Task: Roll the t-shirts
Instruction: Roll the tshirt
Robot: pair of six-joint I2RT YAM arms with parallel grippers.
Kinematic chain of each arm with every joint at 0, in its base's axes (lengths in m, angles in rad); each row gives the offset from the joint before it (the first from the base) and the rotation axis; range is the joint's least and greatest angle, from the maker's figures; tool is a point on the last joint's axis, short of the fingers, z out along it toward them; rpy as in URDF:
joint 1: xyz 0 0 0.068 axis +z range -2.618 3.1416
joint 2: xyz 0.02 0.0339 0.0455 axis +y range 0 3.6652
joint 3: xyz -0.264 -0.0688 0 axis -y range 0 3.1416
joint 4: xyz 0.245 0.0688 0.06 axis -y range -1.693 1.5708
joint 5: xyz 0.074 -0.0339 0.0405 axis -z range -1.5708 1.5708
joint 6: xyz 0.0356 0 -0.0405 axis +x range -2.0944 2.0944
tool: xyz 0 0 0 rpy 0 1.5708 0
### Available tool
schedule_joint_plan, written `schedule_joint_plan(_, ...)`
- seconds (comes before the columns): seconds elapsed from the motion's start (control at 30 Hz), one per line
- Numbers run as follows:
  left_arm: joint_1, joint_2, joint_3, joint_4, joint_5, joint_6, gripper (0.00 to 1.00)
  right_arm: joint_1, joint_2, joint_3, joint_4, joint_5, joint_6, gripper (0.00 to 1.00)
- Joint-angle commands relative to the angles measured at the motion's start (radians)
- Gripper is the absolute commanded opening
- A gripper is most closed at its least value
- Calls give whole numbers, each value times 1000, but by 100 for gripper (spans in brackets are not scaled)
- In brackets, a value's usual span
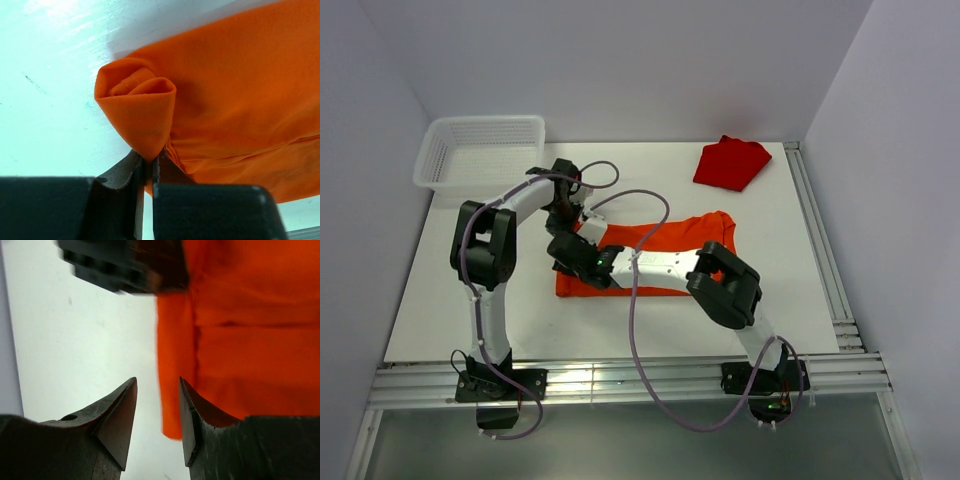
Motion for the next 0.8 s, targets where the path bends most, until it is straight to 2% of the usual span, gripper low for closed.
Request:
schedule_joint_plan(0.0,-13,32,32,-27,-33,-23,1,5,70,97,-88,66,-45,46)
schedule_joint_plan(0.13,-16,40,46,-39,-35,-26,1,6,138,207,-157,86,-47,48)
schedule_joint_plan(0.43,-26,47,43,-37,-32,-24,2,6,261,338,-240,115,-57,49)
schedule_joint_plan(0.57,-28,47,46,-39,-29,-26,4,8,262,312,-213,95,-54,38)
schedule_joint_plan(0.67,-28,52,55,-44,-13,-26,6,8,256,298,-205,80,-54,26)
schedule_joint_plan(0.73,-25,60,88,-69,5,-10,9,10,248,275,-182,65,-54,19)
schedule_joint_plan(0.77,-23,58,105,-77,25,6,16,8,235,263,-164,45,-59,18)
